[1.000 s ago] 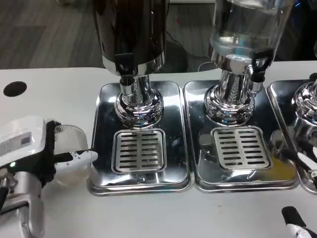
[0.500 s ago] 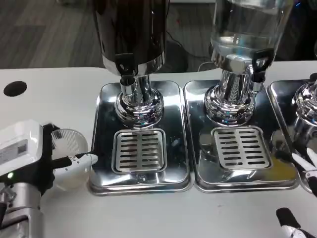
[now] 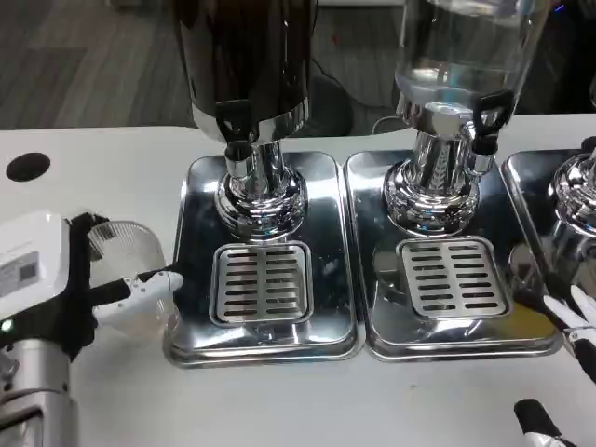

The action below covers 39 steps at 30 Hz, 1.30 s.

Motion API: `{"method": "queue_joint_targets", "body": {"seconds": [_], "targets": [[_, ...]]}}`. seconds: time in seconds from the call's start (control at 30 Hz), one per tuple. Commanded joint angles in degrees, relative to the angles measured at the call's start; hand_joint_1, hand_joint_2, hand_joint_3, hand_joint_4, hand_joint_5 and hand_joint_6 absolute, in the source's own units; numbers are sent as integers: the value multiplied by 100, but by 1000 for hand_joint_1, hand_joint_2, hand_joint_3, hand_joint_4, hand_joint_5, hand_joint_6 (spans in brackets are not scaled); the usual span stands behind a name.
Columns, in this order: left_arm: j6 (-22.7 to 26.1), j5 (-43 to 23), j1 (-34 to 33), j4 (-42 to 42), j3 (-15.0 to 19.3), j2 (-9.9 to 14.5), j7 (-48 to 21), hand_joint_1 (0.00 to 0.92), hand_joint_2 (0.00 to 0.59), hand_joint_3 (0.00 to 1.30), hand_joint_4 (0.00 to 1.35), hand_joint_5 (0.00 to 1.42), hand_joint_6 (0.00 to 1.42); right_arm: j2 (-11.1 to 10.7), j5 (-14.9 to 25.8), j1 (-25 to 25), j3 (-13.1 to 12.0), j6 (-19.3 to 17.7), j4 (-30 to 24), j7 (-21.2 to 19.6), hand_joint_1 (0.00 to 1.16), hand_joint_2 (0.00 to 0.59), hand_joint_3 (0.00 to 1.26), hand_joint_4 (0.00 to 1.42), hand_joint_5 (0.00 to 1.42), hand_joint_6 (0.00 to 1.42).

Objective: Grasp the cup under the faucet to collect the drink, then remove the cup.

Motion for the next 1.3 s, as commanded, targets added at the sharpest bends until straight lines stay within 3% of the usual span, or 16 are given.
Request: {"method": "queue_joint_targets", "body": {"seconds": [0.03,0.63,1.3], "targets": [[-30,76,-225,-150,-72,-153,79,371,116,533,644,956,1207,-14,51,22,31,-135,2,52,533,390,129,2,0,0],[26,342,-998,496,-877,-813,145,379,114,533,644,956,1216,-129,335,73,-100,-414,224,143,533,390,129,2,0,0],[85,212,-1673,1604,-1070,-1161,607,380,115,533,637,931,1191,-290,595,37,-143,-637,578,297,534,390,131,2,1,0]]}}
